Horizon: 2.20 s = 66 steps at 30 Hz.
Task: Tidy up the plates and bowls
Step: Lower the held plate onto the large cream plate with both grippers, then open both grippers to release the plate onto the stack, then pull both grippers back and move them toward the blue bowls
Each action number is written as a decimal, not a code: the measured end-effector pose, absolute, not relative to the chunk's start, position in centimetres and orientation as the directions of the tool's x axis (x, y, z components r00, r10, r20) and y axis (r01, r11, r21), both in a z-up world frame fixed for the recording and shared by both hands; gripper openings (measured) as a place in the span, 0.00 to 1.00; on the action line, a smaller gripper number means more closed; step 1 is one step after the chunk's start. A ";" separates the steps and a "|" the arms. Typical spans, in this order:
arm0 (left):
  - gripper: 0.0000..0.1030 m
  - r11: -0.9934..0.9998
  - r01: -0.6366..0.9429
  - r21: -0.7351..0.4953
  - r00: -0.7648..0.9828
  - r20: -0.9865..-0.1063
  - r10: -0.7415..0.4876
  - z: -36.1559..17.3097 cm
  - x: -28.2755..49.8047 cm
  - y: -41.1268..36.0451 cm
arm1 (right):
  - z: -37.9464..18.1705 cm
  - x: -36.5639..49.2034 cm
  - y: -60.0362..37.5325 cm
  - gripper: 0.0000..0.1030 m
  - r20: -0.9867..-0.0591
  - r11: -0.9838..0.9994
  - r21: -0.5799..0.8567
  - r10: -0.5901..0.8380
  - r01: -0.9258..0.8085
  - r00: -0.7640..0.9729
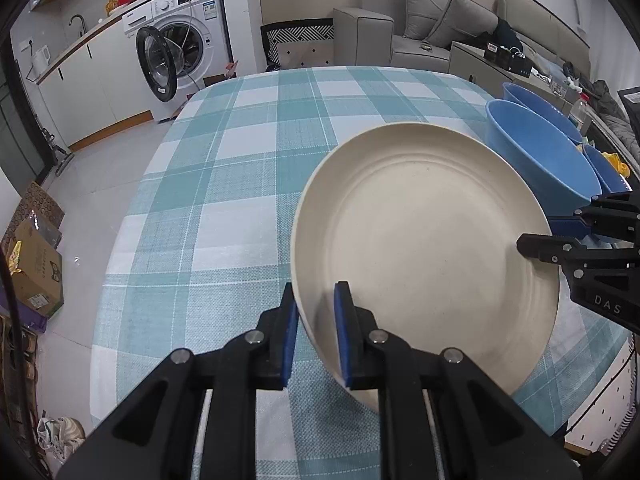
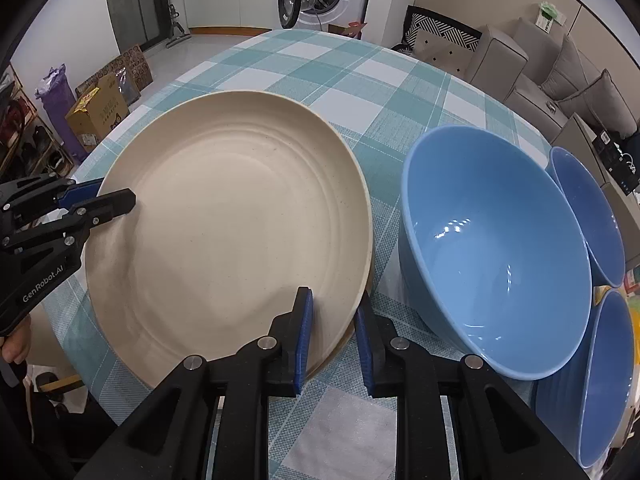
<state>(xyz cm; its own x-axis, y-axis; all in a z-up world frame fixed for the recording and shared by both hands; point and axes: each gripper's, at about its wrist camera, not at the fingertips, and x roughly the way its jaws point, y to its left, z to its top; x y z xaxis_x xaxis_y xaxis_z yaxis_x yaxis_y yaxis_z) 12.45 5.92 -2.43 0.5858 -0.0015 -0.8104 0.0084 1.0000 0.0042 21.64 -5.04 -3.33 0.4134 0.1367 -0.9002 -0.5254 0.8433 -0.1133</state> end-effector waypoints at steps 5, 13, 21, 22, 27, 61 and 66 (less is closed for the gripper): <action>0.15 1.000 0.005 0.002 0.580 -0.815 -0.001 -2.7 12.7 6.1 | -3.6 21.7 -4.7 0.21 -0.897 0.842 -0.132 0.123 -0.523 0.424; 0.17 1.000 0.010 0.016 0.581 -0.814 0.007 -3.1 12.8 5.9 | -4.0 21.0 -3.7 0.22 -0.883 0.817 -0.228 0.055 -0.529 0.466; 0.19 0.996 0.019 0.084 0.582 -0.811 0.057 -3.1 12.7 5.1 | -4.1 20.8 -3.4 0.23 -0.880 0.815 -0.248 0.035 -0.523 0.473; 0.19 0.996 0.019 0.091 0.582 -0.811 0.062 -3.1 12.8 5.2 | -4.1 20.8 -3.4 0.23 -0.880 0.814 -0.254 0.031 -0.523 0.475; 0.22 0.992 0.025 0.126 0.585 -0.806 0.088 -3.1 12.9 4.9 | -4.3 20.6 -2.9 0.23 -0.867 0.795 -0.304 -0.002 -0.525 0.498; 1.00 1.000 0.006 -0.017 0.666 -0.746 -0.017 1.2 11.0 6.8 | 1.1 18.9 -3.0 0.99 -0.831 0.796 -0.027 0.318 -0.605 0.456; 1.00 0.998 0.009 -0.069 0.693 -0.719 -0.056 3.1 10.8 6.8 | 3.5 18.9 -4.1 0.99 -0.798 0.814 0.011 0.357 -0.581 0.485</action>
<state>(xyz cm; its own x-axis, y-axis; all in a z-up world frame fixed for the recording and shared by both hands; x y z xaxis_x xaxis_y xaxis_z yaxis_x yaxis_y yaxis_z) 10.79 6.76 3.13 0.6926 -0.0559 -0.7191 0.0089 0.9976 -0.0690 18.86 -4.15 3.55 0.4854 0.3571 -0.7980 -0.5810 0.8138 0.0108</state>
